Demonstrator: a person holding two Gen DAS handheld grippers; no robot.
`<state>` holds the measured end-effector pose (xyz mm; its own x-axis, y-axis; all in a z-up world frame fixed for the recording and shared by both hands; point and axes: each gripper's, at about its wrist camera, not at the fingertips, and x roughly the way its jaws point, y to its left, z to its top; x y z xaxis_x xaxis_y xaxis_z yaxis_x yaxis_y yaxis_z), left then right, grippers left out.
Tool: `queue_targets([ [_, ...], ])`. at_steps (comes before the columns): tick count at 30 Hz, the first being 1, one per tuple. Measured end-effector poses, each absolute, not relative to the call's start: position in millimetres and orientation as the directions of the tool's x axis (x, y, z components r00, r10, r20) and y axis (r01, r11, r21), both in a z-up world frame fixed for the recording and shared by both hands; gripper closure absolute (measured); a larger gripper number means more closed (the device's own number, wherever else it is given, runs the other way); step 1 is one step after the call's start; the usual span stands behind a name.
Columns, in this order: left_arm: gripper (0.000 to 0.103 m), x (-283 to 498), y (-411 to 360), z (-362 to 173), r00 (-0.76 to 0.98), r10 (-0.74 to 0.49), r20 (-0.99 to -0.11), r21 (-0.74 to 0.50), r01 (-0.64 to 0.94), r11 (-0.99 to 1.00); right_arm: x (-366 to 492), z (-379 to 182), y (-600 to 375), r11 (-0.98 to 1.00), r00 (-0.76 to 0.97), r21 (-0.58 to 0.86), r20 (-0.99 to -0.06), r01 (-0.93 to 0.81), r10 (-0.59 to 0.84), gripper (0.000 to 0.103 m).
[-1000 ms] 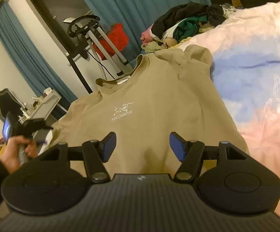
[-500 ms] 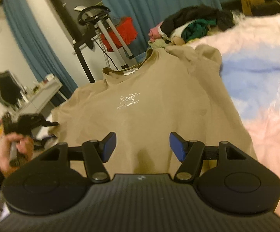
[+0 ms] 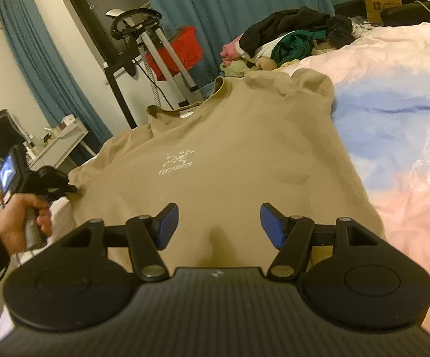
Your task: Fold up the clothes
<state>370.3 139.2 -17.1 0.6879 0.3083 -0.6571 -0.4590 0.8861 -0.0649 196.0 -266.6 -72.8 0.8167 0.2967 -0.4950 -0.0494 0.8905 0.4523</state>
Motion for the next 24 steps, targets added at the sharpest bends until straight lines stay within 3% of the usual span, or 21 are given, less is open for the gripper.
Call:
queue_targets([
  [1, 0.056, 365.0, 135.9, -14.2, 0.693, 0.309, -0.651, -0.049, -0.445, 0.894, 195.2, -71.9, -267.2, 0.891, 0.82, 0.451, -0.491, -0.049, 0.294, 0.039],
  [3, 0.048, 347.0, 121.4, -4.7, 0.709, 0.306, -0.636, -0.02, -0.411, 0.911, 192.9, -69.9, -268.0, 0.891, 0.826, 0.451, -0.482, -0.051, 0.291, 0.039],
  [5, 0.03, 325.3, 103.1, 5.9, 0.714, 0.306, -0.63, 0.012, -0.384, 0.923, 189.9, -67.2, -268.5, 0.89, 0.832, 0.452, -0.473, -0.055, 0.291, 0.039],
  [8, 0.021, 278.8, 66.2, 23.9, 0.777, 0.27, -0.569, 0.029, -0.309, 0.951, 181.6, -63.5, -268.2, 0.892, 0.841, 0.446, -0.455, -0.069, 0.293, 0.039],
  [17, 0.017, 158.8, -38.3, 34.4, 0.836, 0.062, -0.546, -0.011, -0.081, 0.997, 148.7, -54.2, -255.0, 0.927, 0.867, 0.358, -0.42, -0.114, 0.269, 0.039],
  [24, 0.014, 115.1, -71.6, -0.8, 0.841, 0.0, -0.54, 0.073, 0.047, 0.996, 141.3, -55.2, -249.7, 0.957, 0.885, 0.285, -0.43, -0.057, 0.18, 0.039],
])
